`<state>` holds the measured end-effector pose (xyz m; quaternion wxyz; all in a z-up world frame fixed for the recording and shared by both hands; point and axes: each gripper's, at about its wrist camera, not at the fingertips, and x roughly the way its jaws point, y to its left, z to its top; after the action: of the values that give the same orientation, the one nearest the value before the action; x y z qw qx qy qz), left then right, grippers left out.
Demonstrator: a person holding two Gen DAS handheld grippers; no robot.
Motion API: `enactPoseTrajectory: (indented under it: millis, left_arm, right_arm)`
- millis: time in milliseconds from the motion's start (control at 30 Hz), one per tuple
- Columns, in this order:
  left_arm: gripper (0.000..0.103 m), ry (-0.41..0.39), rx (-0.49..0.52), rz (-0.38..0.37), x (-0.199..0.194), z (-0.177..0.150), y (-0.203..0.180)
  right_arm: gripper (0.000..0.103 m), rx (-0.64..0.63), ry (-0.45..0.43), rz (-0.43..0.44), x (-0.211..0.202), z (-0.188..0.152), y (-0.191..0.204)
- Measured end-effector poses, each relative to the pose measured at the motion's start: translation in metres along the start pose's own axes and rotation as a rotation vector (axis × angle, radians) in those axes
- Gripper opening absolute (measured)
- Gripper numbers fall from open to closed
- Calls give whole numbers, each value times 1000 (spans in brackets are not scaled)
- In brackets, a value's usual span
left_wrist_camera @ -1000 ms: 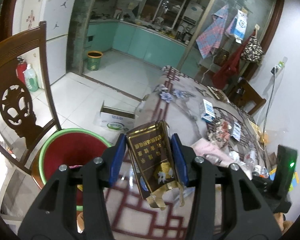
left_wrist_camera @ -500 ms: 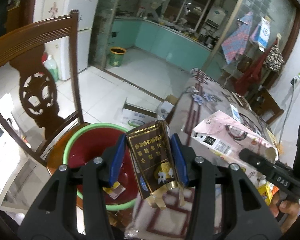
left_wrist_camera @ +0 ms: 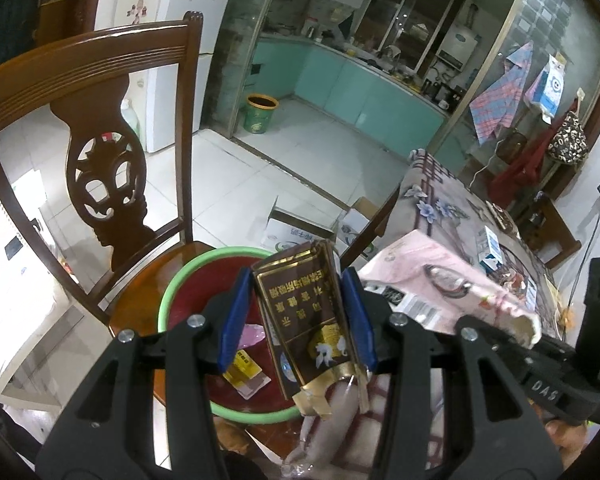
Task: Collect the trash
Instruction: 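Open the left tool over the bucket while the right tool releases the carton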
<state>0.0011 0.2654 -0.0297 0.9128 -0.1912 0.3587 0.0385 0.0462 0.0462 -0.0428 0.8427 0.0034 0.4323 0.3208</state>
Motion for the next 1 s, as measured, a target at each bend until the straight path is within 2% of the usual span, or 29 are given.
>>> enactPoseTrajectory:
  millis: [233,533,633,700,800,900,1000]
  left_arm:
    - [45,-1,-14,9,1,0,7]
    - [45,-8,-22,28,2,0,13]
    - [46,-19,-10,43,1,1,11]
    - [47,-30,6,60,0,2,9]
    - [58,-41,2,61,0,3,7]
    - [60,-40,-2,55,0,3,6]
    - [67,-35,-3,33,2,3,0]
  right_arm:
    - [23,-17,51,38,29,-2,17]
    - [26,-37,46,49,39,0,27]
    - [33,-24,35,55,40,1,24]
    - [59,4,16,57,36,0,19]
    - [59,43,-12,53,27,-1,9]
    - [59,61,-31,33,9,-6,-2]
    - [59,73,-44,3,-10,-15,-12]
